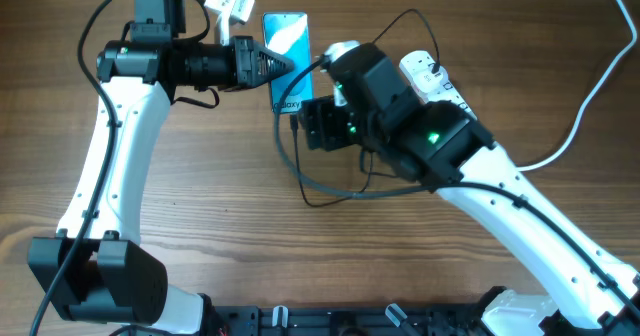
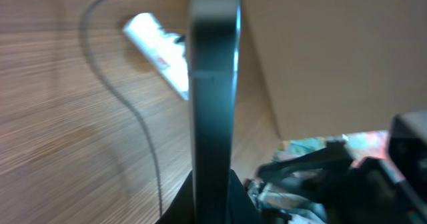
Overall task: Plug charger to phone and switch on socket
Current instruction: 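Lower the phone flat onto the table with the left gripper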
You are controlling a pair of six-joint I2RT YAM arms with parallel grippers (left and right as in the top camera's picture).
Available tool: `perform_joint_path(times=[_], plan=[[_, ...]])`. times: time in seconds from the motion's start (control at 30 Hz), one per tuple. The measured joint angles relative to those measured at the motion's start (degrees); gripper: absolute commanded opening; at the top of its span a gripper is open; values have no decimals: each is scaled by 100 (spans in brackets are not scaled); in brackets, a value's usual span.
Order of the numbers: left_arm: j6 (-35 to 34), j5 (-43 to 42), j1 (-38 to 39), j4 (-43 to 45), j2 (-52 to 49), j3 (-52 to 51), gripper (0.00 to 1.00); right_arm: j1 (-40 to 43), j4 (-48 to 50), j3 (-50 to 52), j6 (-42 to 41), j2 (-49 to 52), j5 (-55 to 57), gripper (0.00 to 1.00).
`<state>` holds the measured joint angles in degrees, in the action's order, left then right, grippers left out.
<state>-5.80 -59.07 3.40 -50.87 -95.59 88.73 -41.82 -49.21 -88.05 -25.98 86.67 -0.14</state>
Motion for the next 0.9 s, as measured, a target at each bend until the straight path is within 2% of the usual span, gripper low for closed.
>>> perform_joint_path(times=[0.1,0.27,0.47,0.67,0.73,0.83,0.9], plan=[[0,769,94,-125,-35,-308,4,765,-671,-17,-341,0,-17,100],[-92,1193,483,494,-903,-1093,4,1740,-1357,-17,-334,0,7,100],[-439,1283,815,1088,-2376,-1165,4,1799,-1241,420,-332,2,0,100],[-590,1373,859,1272,-2562,-1165,6,1799,-1161,450,-332,2,0,100],[-588,1425,859,1276,-2562,-1165,11,1799,-1161,459,-332,2,0,100],[-592,1626,866,1228,-2562,-1163,13,1799,-1161,470,-332,2,0,100],[-614,1762,868,1115,-2559,-1158,26,1799,-1161,474,-332,2,2,100]])
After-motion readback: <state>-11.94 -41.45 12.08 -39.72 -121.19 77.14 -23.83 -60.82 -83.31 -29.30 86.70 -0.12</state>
